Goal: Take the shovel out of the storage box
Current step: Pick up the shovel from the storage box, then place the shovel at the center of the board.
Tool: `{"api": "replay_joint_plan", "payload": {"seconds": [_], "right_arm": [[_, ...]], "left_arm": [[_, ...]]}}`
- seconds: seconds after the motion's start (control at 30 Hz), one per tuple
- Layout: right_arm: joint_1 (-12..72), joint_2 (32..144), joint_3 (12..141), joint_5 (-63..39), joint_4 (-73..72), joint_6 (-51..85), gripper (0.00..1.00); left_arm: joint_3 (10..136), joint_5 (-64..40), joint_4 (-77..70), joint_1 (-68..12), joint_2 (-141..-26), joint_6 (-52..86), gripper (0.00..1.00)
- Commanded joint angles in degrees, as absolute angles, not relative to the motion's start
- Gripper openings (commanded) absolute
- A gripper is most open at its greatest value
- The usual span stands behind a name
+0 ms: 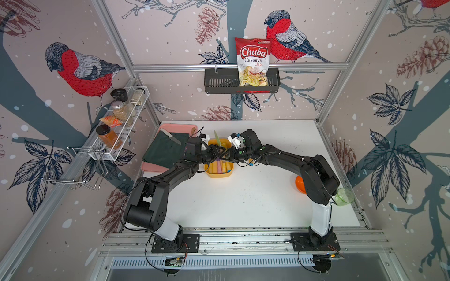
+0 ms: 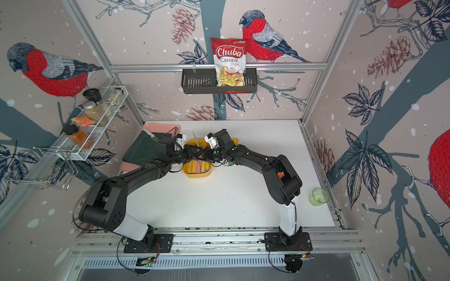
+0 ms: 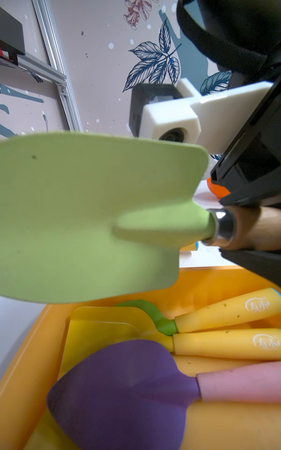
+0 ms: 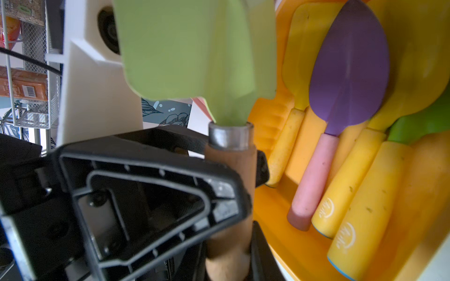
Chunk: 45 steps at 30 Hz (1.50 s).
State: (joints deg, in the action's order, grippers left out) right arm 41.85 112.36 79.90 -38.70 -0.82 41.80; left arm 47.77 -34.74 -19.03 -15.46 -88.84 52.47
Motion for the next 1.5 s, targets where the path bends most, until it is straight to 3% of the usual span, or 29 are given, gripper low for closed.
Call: {"api": "replay_joint_plan", "payload": {"seconds": [0.0,0.1,0.13,0.17,0.3,0.43,0.6,0.8,1.47], "right_arm": [[41.4,111.6,78.6,-38.8,-2.7,41.3,0.17],[40.2,109.1,76.0,-36.5,-2.0,40.8,0.15],[39.7,108.1,75.4,-35.3,-0.5,40.1,0.15],[38.9,106.9,74.9,-33.5,1.6,39.1,0.15],[35.0,101.4,72.6,-25.8,11.2,35.4,0.14],[32.4,97.6,73.3,-5.0,27.1,29.3,0.14],[27.6,96.3,70.4,7.7,34.4,25.9,0.14],[24.6,100.7,71.0,8.6,35.4,23.0,0.15],[26.3,117.1,80.9,7.4,37.5,19.3,0.22]], "left_arm": [[47.5,-36.1,-22.7,-15.3,-88.2,52.2,0.30],[47.4,-35.4,-22.5,-15.4,-87.6,52.6,0.73],[47.5,-35.0,-22.2,-15.3,-87.3,52.5,0.96],[47.6,-34.8,-21.8,-15.3,-87.0,52.3,0.98],[48.3,-34.0,-19.4,-15.4,-86.5,50.9,0.98],[49.6,-32.2,-14.8,-15.5,-86.7,47.5,0.98],[51.7,-28.3,-8.1,-15.6,-87.7,42.5,0.98],[56.7,-20.4,2.5,-16.7,-89.7,35.2,0.98],[59.1,-19.2,6.1,-17.7,-95.2,32.5,0.98]]}}
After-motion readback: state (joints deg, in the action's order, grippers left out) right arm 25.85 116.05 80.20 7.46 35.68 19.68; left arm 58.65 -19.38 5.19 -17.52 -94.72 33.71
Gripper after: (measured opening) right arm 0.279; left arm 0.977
